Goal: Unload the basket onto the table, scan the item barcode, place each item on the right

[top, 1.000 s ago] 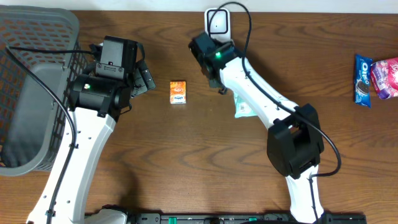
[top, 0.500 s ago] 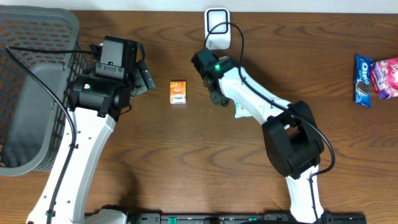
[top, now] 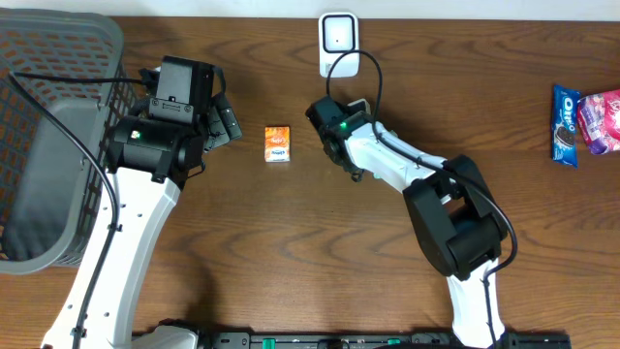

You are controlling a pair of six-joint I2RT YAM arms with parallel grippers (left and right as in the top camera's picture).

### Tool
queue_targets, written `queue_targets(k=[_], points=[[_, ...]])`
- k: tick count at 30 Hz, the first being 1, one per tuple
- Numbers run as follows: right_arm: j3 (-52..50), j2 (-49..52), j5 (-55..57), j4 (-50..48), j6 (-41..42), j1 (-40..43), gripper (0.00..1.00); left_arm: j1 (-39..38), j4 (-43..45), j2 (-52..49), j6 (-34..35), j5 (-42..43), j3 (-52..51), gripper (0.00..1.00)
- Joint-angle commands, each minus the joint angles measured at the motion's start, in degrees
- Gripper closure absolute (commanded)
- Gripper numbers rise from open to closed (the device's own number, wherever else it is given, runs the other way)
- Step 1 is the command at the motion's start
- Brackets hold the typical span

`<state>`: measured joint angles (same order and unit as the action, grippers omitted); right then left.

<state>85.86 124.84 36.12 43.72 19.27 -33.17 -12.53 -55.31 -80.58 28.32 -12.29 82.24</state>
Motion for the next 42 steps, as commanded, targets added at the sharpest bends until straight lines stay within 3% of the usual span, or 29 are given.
queue_targets(k=[1,4,8,13,16,23,28,32,33,36,42], points=[[-2.8,0.3,-2.4,-0.1,2.2,1.3,0.68,0.2,-0.2,-0.2,0.1,-0.1,0.1,0.02],[-2.2,0.3,-6.0,0.0,3.0,2.4,0.87,0.2,-0.2,-0.2,0.1,-0.1,0.1,0.02],[1.4,0.2,-15.5,2.0,3.0,4.6,0.99,0.2,-0.2,-0.2,0.1,-0.1,0.1,0.02],[9.1,0.2,-32.5,6.1,2.9,8.4,0.99,0.2,-0.2,-0.2,0.1,-0.1,0.1,0.02],[13.0,0.2,-49.0,6.8,-0.5,11.8,0.99,0.2,-0.2,-0.2,0.1,-0.1,0.1,0.02],[10.4,0.2,-80.9,3.8,-2.7,20.9,0.99,0.2,-0.2,-0.2,0.1,-0.1,0.1,0.02],[1.9,0.3,-89.1,-4.4,-1.6,24.4,0.99,0.2,-0.2,-0.2,0.1,-0.1,0.1,0.02],[-6.1,0.3,-89.0,-11.5,1.3,27.4,0.99,0.2,-0.2,-0.2,0.1,-0.2,0.1,0.02],[-7.2,0.3,-88.3,-12.3,1.3,28.2,0.98,0.2,-0.2,-0.2,0.1,-0.1,0.1,0.02],[-7.4,0.3,-86.1,-10.9,0.4,30.8,0.73,0.2,-0.2,-0.2,0.1,-0.1,0.1,0.02],[-2.1,-3.3,-75.7,-2.4,-1.4,34.0,0.58,0.2,-0.2,-0.2,0.1,-0.1,0.1,0.02]])
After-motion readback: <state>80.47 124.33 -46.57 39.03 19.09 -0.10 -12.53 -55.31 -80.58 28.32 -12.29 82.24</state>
